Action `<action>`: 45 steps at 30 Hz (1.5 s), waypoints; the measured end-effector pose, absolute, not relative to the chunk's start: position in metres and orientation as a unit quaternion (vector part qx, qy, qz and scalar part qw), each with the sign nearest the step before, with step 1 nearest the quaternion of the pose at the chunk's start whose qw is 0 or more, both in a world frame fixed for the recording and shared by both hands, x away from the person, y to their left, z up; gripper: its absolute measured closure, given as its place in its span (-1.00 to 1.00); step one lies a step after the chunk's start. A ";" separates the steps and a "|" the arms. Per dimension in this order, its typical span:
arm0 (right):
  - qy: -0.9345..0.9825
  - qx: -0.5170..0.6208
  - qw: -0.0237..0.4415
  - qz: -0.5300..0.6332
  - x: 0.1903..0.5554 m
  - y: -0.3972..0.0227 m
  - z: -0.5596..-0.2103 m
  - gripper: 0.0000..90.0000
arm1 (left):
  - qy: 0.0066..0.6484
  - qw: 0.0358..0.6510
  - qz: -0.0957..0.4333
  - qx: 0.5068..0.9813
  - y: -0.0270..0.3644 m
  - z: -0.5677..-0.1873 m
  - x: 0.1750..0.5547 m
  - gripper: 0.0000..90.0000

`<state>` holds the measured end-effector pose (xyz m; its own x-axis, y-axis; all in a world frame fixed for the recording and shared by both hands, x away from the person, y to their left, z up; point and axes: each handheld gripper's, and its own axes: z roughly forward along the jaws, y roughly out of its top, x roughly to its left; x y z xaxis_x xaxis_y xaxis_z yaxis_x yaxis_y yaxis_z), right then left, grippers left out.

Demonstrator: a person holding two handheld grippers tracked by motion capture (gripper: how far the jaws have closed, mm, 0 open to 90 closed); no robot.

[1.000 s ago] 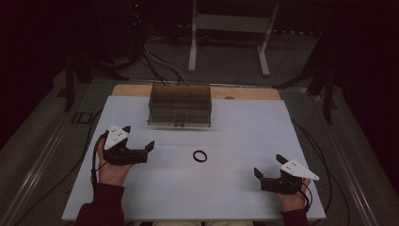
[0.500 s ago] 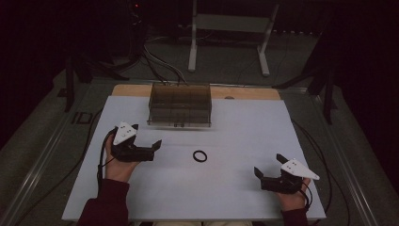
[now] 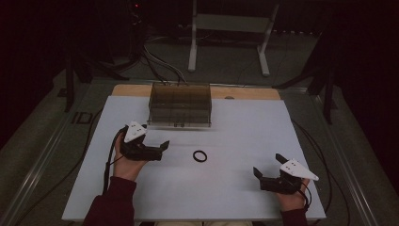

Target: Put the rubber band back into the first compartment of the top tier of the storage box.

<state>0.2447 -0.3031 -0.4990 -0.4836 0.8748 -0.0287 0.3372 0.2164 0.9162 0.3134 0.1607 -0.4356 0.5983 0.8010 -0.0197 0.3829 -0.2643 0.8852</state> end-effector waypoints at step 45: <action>0.725 0.404 0.292 0.475 0.242 -0.297 -0.498 -1.00 | 0.368 0.450 0.205 0.787 0.106 -0.454 0.332 -0.99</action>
